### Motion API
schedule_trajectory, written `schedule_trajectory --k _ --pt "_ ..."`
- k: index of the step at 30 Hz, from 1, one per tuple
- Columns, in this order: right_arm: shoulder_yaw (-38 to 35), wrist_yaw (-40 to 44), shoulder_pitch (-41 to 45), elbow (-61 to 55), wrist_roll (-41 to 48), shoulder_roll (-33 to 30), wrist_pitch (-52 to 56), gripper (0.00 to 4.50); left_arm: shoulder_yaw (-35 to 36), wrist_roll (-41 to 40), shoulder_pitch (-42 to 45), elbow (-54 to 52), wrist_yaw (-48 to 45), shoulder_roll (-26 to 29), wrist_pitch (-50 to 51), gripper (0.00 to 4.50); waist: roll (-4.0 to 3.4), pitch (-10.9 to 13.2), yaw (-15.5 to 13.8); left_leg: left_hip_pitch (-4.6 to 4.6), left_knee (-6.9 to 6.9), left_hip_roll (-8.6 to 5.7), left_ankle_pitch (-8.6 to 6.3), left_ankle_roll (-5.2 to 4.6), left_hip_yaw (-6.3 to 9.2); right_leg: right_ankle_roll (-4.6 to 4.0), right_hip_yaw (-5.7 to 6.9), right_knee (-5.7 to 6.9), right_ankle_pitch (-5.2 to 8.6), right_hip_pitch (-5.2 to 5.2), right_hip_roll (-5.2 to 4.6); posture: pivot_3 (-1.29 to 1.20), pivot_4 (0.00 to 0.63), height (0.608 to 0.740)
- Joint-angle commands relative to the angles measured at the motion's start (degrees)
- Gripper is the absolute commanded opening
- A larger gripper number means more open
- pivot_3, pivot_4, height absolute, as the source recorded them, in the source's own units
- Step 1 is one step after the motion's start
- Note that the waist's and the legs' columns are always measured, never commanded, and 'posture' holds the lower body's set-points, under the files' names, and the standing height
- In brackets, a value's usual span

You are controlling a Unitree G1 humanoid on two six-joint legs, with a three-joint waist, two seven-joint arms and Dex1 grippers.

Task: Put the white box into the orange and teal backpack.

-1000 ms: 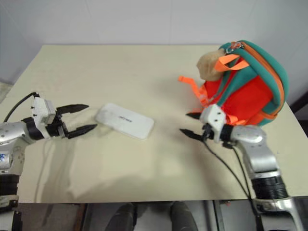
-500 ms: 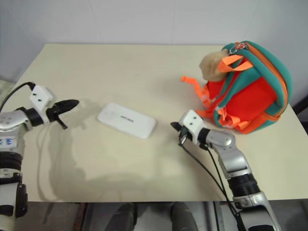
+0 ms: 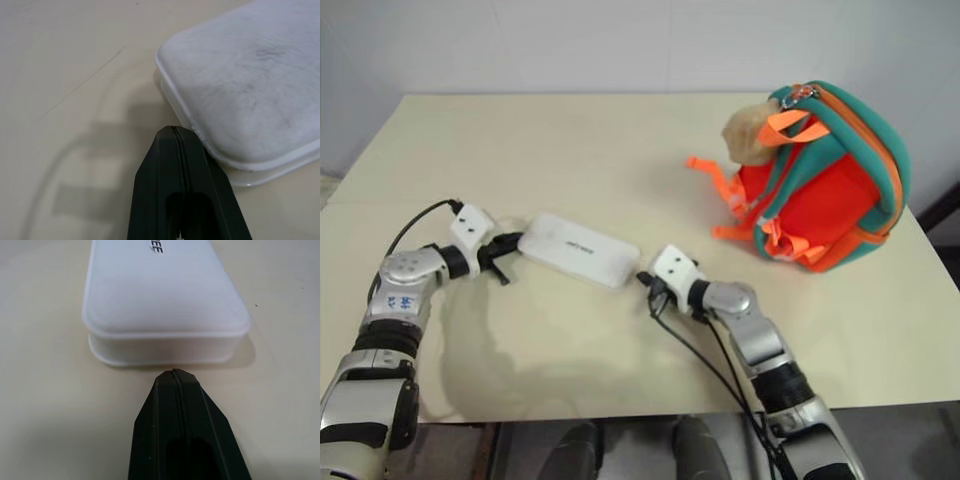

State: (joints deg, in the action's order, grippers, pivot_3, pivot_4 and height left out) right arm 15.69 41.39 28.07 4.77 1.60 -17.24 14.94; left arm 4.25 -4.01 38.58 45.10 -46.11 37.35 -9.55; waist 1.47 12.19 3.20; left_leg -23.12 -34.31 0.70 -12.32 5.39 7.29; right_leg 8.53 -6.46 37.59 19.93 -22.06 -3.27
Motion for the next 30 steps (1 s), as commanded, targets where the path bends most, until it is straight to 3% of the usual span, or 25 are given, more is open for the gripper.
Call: schedule_trajectory --k 1,5,20,30 --pt "-0.1 0.1 0.8 -1.0 0.4 0.6 -0.8 0.0 0.9 -1.7 -2.2 -4.3 -1.6 0.3 0.4 0.01 0.0 0.0 0.0 0.0 0.0 0.0 0.0 0.0 0.0 0.0 0.0 0.01 0.0 -0.01 0.0 0.0 0.15 0.74" --pt "-0.6 2.4 -0.1 -2.9 1.6 -0.9 -0.5 0.0 1.8 -2.8 -6.0 -8.9 -2.8 1.0 2.7 0.01 0.0 0.0 0.0 -0.01 0.0 0.0 0.01 0.0 0.01 0.0 -0.01 0.04 0.0 -0.04 0.0 0.0 0.15 0.74" --pt "-3.7 17.9 -8.3 -13.6 11.6 -13.3 -0.1 0.0 2.4 -12.9 -26.8 -41.8 -8.5 1.5 21.5 0.01 0.01 0.0 -0.1 0.09 0.04 0.01 0.01 -0.01 -0.01 -0.03 -0.02 -0.12 0.0 0.14 -0.03 0.0 0.15 0.74" --pt "-5.6 22.5 -5.7 -5.6 12.1 -15.3 -5.5 0.0 2.4 -16.7 -35.8 -55.6 -6.9 1.1 29.9 0.01 0.01 0.0 -0.1 0.15 0.05 0.02 0.01 -0.03 -0.05 -0.08 -0.02 -0.26 -0.04 0.25 -0.05 0.0 0.15 0.74"
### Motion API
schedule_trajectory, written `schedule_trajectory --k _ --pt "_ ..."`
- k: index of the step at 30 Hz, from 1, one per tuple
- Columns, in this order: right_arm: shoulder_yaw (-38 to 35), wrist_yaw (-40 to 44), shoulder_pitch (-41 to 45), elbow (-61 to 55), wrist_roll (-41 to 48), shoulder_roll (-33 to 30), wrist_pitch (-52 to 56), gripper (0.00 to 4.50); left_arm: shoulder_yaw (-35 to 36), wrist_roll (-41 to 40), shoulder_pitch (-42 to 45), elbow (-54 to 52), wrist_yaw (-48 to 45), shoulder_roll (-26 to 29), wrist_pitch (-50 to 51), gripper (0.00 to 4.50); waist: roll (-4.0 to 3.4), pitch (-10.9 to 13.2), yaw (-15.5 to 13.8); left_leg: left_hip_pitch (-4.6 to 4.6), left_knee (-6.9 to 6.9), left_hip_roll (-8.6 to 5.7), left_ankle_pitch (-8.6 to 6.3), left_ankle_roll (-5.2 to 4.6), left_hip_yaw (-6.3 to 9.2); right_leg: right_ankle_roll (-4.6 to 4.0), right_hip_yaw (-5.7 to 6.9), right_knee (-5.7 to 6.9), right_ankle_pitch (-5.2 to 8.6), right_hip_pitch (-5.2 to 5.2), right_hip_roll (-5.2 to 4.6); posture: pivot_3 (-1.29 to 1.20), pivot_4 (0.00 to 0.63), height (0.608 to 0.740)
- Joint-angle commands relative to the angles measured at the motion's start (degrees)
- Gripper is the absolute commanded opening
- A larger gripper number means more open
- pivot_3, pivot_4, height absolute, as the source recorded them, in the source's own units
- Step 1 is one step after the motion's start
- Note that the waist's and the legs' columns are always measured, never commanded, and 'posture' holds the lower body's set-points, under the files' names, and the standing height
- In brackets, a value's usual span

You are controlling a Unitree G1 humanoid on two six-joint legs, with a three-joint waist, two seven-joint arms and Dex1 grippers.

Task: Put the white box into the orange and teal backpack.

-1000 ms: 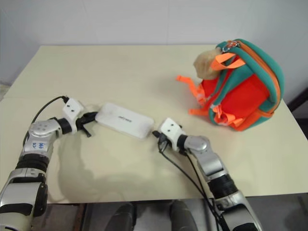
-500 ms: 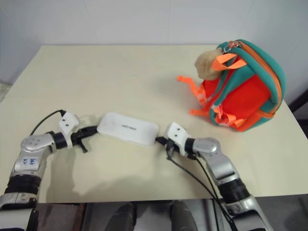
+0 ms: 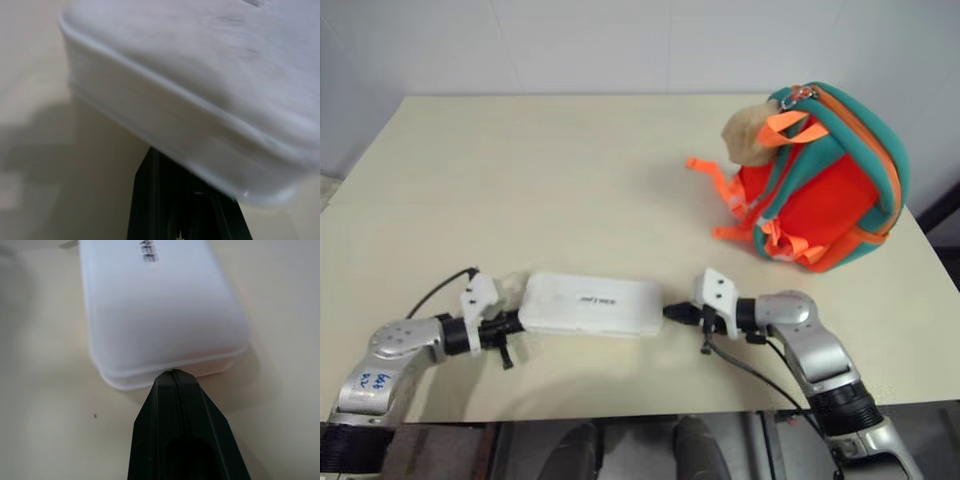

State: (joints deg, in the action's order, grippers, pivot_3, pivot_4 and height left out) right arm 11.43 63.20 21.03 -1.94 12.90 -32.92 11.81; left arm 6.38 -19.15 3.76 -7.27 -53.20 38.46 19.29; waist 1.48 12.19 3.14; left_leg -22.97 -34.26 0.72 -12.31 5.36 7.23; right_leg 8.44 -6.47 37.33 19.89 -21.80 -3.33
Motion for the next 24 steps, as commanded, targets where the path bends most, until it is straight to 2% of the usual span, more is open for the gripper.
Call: schedule_trajectory --k 1,5,13,17,24 --pt "-1.2 0.8 1.7 1.9 0.7 0.5 -2.9 0.0 0.2 -1.5 -1.3 -3.6 0.2 0.2 1.3 0.01 0.0 0.0 0.0 0.02 0.0 0.01 0.0 -0.01 0.0 0.0 0.01 -0.01 0.0 0.04 0.0 0.0 0.15 0.74" --pt "-0.8 1.0 2.6 3.4 0.5 1.0 -4.3 0.0 0.3 -1.1 -1.9 -4.0 0.5 1.0 2.1 0.01 0.0 0.0 -0.1 0.04 0.01 0.02 0.0 0.0 0.0 0.0 0.04 -0.11 0.0 0.1 0.0 0.0 0.15 0.74" --pt "-0.7 0.8 2.0 2.7 0.6 1.3 -4.4 0.0 1.5 1.8 -4.1 0.0 -1.5 7.8 -0.1 0.01 -0.01 0.0 0.1 0.07 0.23 0.04 -0.01 0.0 -0.01 -0.01 0.04 -0.37 0.0 0.14 -0.01 0.0 0.15 0.74" --pt "-0.5 0.6 1.5 1.9 0.7 1.8 -4.0 0.0 0.6 5.6 -2.7 5.4 -2.5 13.2 -2.9 0.01 -0.02 0.0 0.2 0.14 0.24 0.08 -0.01 0.0 -0.03 -0.05 0.04 -0.36 -0.01 0.17 0.02 0.0 0.15 0.74" --pt "-0.5 0.9 1.7 1.7 0.7 2.0 -3.7 0.0 -1.6 5.8 -0.9 6.7 -6.8 20.4 0.4 0.01 -0.03 0.0 0.5 0.57 0.52 0.13 -0.01 0.0 -0.22 -0.32 -0.1 -0.33 0.13 0.36 0.05 0.0 0.15 0.74"
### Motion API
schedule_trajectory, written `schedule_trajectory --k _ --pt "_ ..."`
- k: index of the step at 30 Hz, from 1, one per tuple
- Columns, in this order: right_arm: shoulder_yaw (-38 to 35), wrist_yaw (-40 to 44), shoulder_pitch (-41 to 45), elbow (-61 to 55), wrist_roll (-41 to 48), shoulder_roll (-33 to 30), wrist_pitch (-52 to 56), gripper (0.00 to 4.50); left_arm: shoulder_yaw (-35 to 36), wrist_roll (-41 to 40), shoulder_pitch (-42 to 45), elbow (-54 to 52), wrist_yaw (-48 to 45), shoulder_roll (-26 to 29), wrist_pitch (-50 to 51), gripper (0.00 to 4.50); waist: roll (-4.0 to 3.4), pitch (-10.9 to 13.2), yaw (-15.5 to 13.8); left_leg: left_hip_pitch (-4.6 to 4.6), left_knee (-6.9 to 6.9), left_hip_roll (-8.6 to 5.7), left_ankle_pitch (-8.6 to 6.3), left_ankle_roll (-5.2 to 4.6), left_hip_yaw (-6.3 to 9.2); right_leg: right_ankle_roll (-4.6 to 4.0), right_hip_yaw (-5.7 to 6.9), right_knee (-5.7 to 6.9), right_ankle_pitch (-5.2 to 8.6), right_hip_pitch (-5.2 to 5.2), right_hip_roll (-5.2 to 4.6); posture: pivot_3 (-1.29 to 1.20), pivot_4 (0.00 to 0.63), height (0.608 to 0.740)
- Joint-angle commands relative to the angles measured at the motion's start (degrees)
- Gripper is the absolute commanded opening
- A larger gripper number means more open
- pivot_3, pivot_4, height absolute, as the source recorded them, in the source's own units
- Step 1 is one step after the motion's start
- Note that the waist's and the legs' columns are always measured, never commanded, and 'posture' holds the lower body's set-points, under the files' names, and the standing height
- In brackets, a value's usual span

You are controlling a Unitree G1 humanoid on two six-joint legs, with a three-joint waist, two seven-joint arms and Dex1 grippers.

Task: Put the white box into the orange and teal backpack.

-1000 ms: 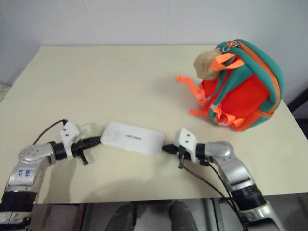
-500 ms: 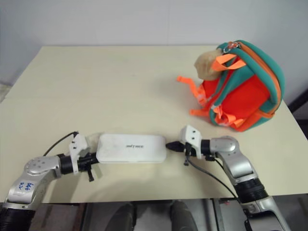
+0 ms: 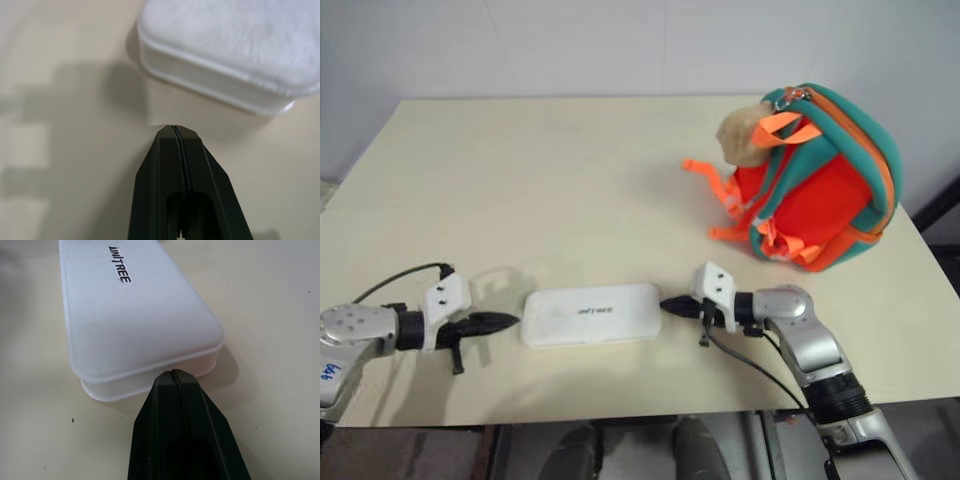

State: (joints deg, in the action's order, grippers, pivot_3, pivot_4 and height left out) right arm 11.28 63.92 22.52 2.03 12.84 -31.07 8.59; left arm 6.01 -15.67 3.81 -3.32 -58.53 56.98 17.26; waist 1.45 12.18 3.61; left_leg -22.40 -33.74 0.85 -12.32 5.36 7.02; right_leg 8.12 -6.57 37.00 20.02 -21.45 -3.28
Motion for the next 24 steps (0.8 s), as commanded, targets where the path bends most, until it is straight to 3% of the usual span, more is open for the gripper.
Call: schedule_trajectory --k 1,5,8,10,20,22,24 --pt "-0.5 0.3 0.3 -2.3 1.0 0.0 -0.3 0.0 -0.6 0.8 -0.1 3.2 -2.3 2.5 4.9 0.01 0.0 0.0 0.0 0.01 0.06 0.01 0.0 0.0 0.0 0.02 0.0 0.0 -0.01 -0.01 0.0 0.0 0.15 0.74" --pt "-1.2 1.3 0.4 -3.8 2.3 -1.0 2.0 0.0 2.4 -6.6 3.3 3.9 -5.3 2.9 15.5 0.01 -0.01 0.0 0.0 0.01 0.23 0.05 0.0 0.0 0.0 0.01 0.01 0.01 0.02 -0.08 0.05 0.0 0.15 0.74" --pt "-2.6 3.2 0.2 -7.1 5.8 -2.7 6.1 0.0 3.6 -12.6 7.9 4.8 -6.6 2.8 26.2 0.61 0.01 0.0 -0.2 -0.05 0.27 0.05 0.0 0.0 0.03 0.05 0.05 0.02 0.06 -0.13 0.05 0.0 0.15 0.74" --pt "-3.3 3.5 0.0 -8.8 7.1 -3.9 7.9 0.36 3.8 -14.8 10.2 5.5 -6.9 2.8 31.1 1.19 0.03 0.0 -0.4 -0.12 0.25 0.05 -0.01 0.01 0.11 0.06 0.13 0.02 0.06 -0.15 0.05 0.0 0.15 0.74" --pt "-6.9 3.9 -1.7 -15.7 12.3 -9.0 14.7 3.66 3.1 -21.7 13.2 5.4 -6.8 -0.1 44.6 4.29 0.06 0.0 -0.3 -0.16 0.24 0.05 -0.03 0.05 0.12 0.06 0.15 -0.05 0.08 -0.15 0.03 0.0 0.15 0.74" --pt "-6.9 5.3 -2.1 -17.8 14.8 -10.4 18.2 4.33 2.0 -21.3 13.0 5.5 -6.8 0.0 44.8 4.5 0.05 0.0 -0.3 -0.15 0.24 0.04 -0.03 0.05 0.12 0.05 0.15 -0.04 0.08 -0.15 0.03 0.0 0.15 0.74" --pt "-6.5 5.9 -2.5 -19.6 16.2 -11.6 20.6 4.45 1.5 -21.4 13.0 6.0 -7.2 0.0 45.2 4.5 0.06 0.0 -0.5 -0.15 0.24 0.03 -0.03 0.05 0.11 0.05 0.14 -0.05 0.09 -0.15 0.02 0.0 0.15 0.74"
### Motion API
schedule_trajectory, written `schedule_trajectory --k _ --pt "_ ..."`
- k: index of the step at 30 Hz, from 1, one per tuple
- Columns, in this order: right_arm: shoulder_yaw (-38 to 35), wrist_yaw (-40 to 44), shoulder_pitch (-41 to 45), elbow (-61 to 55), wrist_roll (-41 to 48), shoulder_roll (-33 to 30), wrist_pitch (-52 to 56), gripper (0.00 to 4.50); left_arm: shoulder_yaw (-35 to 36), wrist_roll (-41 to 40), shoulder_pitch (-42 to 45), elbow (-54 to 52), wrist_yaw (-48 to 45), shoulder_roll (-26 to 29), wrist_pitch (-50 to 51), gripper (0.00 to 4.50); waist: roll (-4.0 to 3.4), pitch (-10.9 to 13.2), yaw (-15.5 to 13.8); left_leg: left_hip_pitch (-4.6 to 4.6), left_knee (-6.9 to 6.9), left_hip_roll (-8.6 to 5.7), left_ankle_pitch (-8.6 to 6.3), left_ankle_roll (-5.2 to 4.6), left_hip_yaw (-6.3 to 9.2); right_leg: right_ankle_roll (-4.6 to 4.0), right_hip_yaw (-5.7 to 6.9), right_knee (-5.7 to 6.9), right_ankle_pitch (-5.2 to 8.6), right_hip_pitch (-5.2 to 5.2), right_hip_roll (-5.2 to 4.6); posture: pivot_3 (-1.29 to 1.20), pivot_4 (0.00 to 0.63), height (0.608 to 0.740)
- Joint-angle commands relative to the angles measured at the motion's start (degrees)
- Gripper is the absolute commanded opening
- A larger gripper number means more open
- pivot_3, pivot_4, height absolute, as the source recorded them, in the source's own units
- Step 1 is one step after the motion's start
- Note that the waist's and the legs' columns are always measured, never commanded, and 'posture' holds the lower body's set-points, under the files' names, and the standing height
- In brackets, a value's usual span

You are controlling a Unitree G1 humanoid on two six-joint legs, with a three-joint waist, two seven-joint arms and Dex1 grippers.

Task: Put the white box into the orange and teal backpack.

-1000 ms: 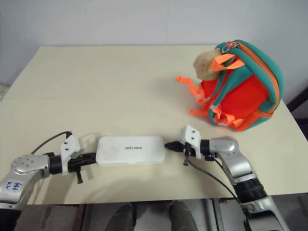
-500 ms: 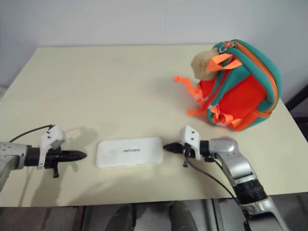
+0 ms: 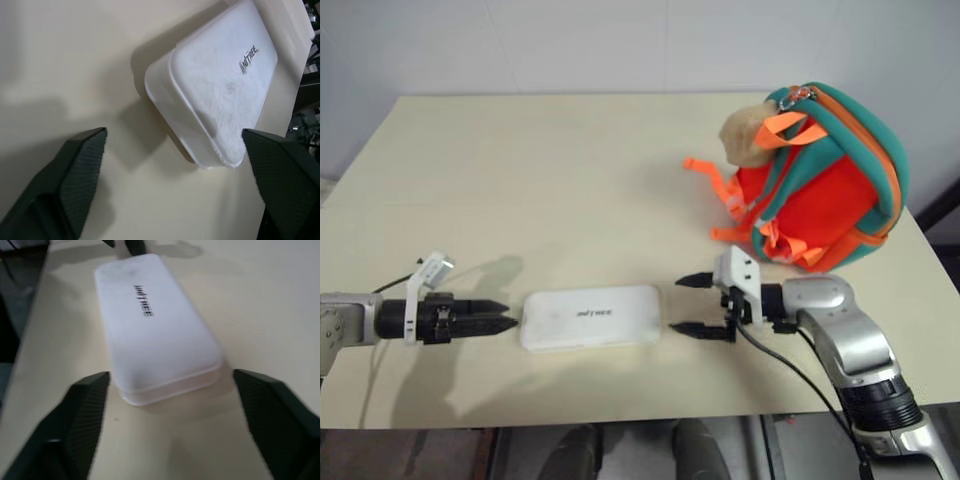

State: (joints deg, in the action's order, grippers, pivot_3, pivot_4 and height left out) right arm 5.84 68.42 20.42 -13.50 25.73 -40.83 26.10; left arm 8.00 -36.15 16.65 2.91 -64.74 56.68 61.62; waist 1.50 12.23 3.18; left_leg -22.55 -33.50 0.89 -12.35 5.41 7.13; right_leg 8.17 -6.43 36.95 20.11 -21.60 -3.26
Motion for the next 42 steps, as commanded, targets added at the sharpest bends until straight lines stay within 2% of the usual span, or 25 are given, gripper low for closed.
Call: schedule_trajectory --k 1,3,6,16,24,42 --pt "-0.6 1.6 -0.7 -5.0 3.2 -2.4 3.4 4.45 -0.9 -1.5 0.3 0.2 -1.6 0.6 2.2 4.5 0.01 0.0 -0.1 0.0 -0.01 0.0 0.0 0.0 0.0 0.0 0.0 -0.02 0.0 0.01 0.0 0.0 0.15 0.74" --pt "0.7 1.9 -1.4 -6.4 3.2 -4.1 5.9 4.45 -2.2 -2.3 -0.7 -1.0 -4.6 1.8 2.7 4.5 0.02 0.0 -0.1 0.0 -0.01 -0.02 0.0 0.0 -0.01 0.0 0.0 -0.04 0.0 0.01 -0.02 0.0 0.15 0.74" --pt "2.5 1.4 -1.7 -6.7 2.3 -5.0 7.7 4.45 -2.6 -0.8 -0.4 -0.1 -2.3 0.2 1.4 4.5 0.02 0.0 -0.1 -0.01 -0.01 -0.02 -0.02 0.02 -0.02 -0.01 0.0 -0.08 0.01 0.01 -0.04 0.0 0.15 0.74" --pt "7.1 0.3 0.4 -0.2 -2.4 -1.8 4.5 4.45 -2.6 -0.8 -0.3 2.0 1.1 -6.1 1.3 4.5 0.0 0.0 -1.4 0.0 -0.23 -0.12 -0.02 0.0 -0.04 0.03 -0.01 -0.07 -0.02 0.11 -0.13 0.0 0.15 0.74" --pt "7.3 -0.1 2.0 2.0 -3.6 1.2 2.7 4.45 -2.5 -1.9 -0.7 2.3 1.3 -8.7 3.5 4.5 -0.03 0.0 -1.6 0.01 -0.31 -0.13 -0.02 0.0 -0.03 0.07 -0.01 -0.06 -0.05 0.15 -0.14 0.0 0.15 0.74" --pt "7.0 -1.7 1.0 -0.2 -3.4 2.0 2.8 4.45 3.4 -10.6 3.6 5.6 4.0 -14.3 14.8 4.5 -0.03 0.0 -1.4 -0.05 -0.3 -0.13 -0.07 -0.01 -0.01 0.08 0.01 -0.1 -0.04 0.11 -0.14 0.0 0.15 0.74"
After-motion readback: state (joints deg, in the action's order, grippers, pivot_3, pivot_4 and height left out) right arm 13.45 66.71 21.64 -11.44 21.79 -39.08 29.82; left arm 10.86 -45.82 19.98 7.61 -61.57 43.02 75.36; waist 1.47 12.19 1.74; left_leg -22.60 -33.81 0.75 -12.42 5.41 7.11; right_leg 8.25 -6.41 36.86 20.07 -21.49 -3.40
